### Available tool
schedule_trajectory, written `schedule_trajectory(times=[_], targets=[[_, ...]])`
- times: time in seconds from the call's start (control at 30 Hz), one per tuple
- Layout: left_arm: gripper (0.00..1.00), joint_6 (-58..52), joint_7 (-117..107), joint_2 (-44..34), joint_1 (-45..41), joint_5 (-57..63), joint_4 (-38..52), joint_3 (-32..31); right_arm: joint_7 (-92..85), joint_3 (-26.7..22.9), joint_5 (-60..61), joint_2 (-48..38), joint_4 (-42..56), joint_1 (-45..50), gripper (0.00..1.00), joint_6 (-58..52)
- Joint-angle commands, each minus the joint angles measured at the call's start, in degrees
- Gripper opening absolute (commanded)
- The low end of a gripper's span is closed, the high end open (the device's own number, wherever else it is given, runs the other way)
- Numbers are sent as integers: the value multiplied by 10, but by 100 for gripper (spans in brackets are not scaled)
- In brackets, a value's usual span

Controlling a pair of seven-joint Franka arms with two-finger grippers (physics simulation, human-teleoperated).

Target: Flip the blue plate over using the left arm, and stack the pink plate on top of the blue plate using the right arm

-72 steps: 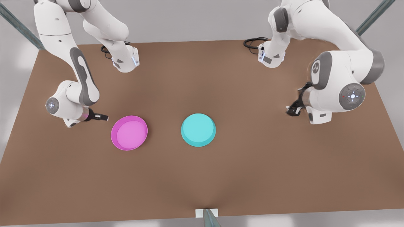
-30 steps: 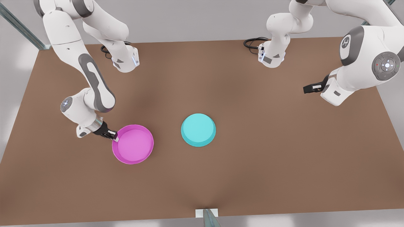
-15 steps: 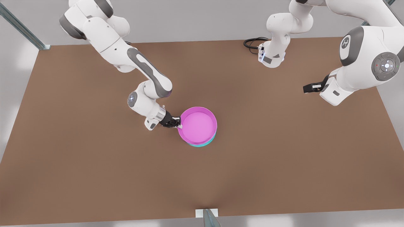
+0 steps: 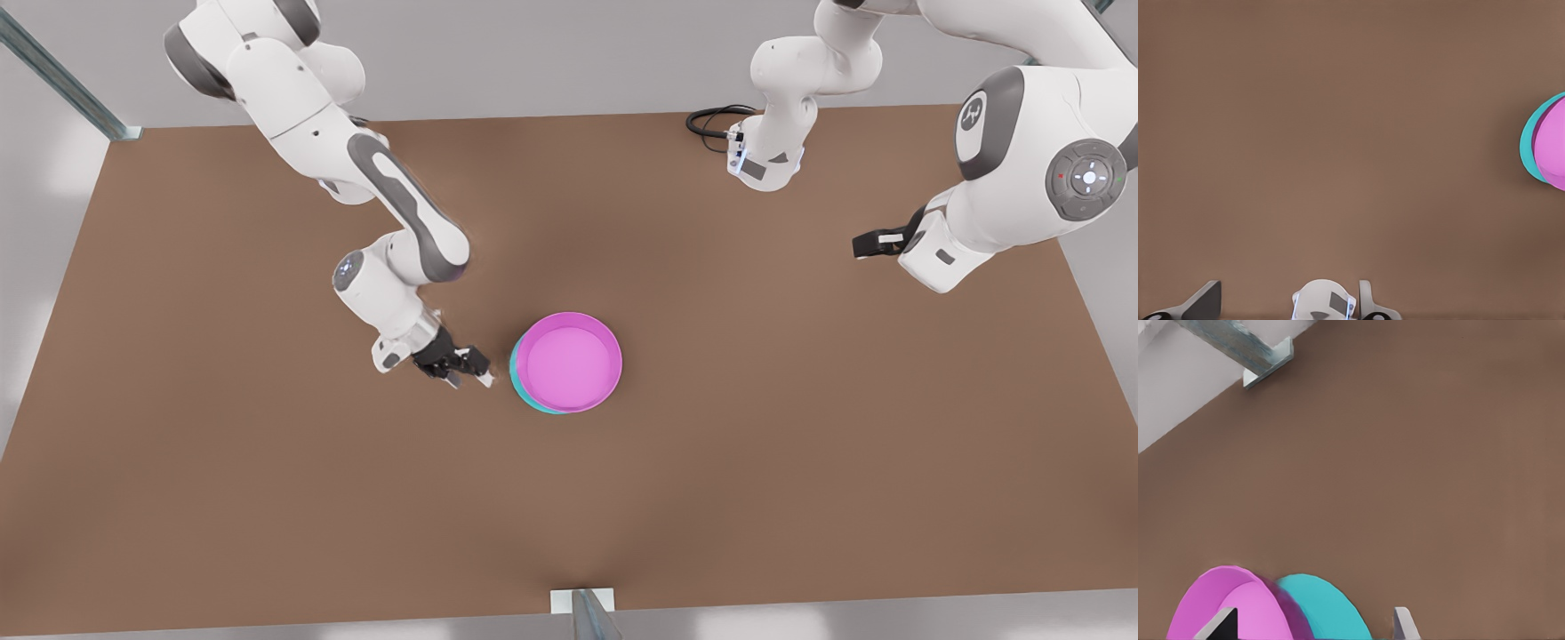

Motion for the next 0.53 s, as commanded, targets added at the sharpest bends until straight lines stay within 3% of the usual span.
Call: schedule_trajectory(times=[0.0,0.03,0.07,0.17,0.3,0.5], targets=[[100,0,9,-1,0,0,0,0,36,-139,-197,-19,91,-6,100,-341],[100,-1,9,-2,0,0,0,0,19,-185,-362,32,232,-8,100,-555],[100,-1,9,-2,0,0,0,0,-73,-188,-472,66,331,-39,100,-663],[100,-1,9,-2,0,-1,0,0,-104,-188,-440,-67,335,-124,100,-737],[100,-1,9,-2,0,-1,0,0,-149,-186,-428,-56,415,-156,100,-826],[100,-1,5,-2,0,-5,1,1,-132,-183,-454,-95,419,-153,100,-883]])
